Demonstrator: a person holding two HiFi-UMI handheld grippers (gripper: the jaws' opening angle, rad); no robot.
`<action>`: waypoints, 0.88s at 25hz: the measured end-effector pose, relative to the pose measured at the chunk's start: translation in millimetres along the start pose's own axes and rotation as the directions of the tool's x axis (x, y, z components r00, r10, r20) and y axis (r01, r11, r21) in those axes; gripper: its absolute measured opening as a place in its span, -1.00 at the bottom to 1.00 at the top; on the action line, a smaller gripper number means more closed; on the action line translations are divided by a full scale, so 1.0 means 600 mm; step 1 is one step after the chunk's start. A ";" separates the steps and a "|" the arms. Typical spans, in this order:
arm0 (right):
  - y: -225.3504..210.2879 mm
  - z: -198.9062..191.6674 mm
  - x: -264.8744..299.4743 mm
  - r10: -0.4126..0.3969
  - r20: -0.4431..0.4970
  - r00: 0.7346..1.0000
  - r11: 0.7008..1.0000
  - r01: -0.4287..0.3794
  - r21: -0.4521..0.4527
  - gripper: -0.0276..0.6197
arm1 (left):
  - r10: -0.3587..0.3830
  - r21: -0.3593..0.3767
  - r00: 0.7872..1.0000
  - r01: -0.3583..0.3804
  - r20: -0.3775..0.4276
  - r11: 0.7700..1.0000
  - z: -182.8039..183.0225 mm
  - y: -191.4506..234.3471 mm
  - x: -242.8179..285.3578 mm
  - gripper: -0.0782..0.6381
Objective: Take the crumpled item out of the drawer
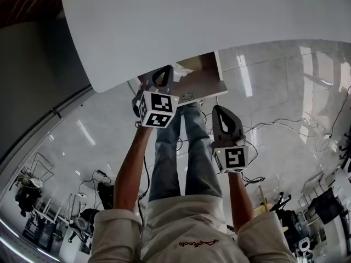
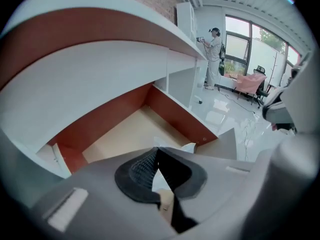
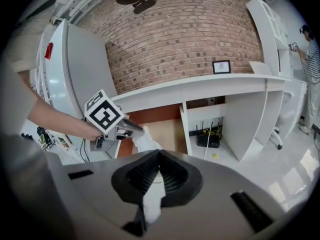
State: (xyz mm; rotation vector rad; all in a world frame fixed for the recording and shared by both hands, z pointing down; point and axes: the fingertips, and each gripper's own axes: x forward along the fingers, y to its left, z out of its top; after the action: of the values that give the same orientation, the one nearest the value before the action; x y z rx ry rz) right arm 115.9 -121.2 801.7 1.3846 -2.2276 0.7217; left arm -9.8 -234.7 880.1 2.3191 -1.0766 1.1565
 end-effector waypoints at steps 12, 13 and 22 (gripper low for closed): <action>0.025 0.013 0.014 0.001 -0.006 1.000 0.999 -0.001 -0.033 -0.88 | 0.136 -0.163 0.969 -0.103 0.206 0.981 -0.009 0.024 -0.166 -0.76; 0.032 0.015 0.015 0.005 -0.009 1.000 0.999 -0.006 -0.034 -0.88 | 0.146 -0.188 0.966 -0.106 0.211 0.976 -0.015 0.027 -0.180 -0.76; 0.072 0.022 0.047 0.041 -0.013 0.999 0.997 -0.042 -0.071 -0.88 | 0.179 -0.355 0.956 -0.087 0.234 0.931 -0.079 0.036 -0.242 -0.76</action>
State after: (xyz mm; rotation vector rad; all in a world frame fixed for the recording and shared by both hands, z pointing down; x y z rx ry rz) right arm 64.2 -133.1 799.1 1.3009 -2.2565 0.6556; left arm -107.1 -151.9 794.2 2.1850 -1.4236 0.6441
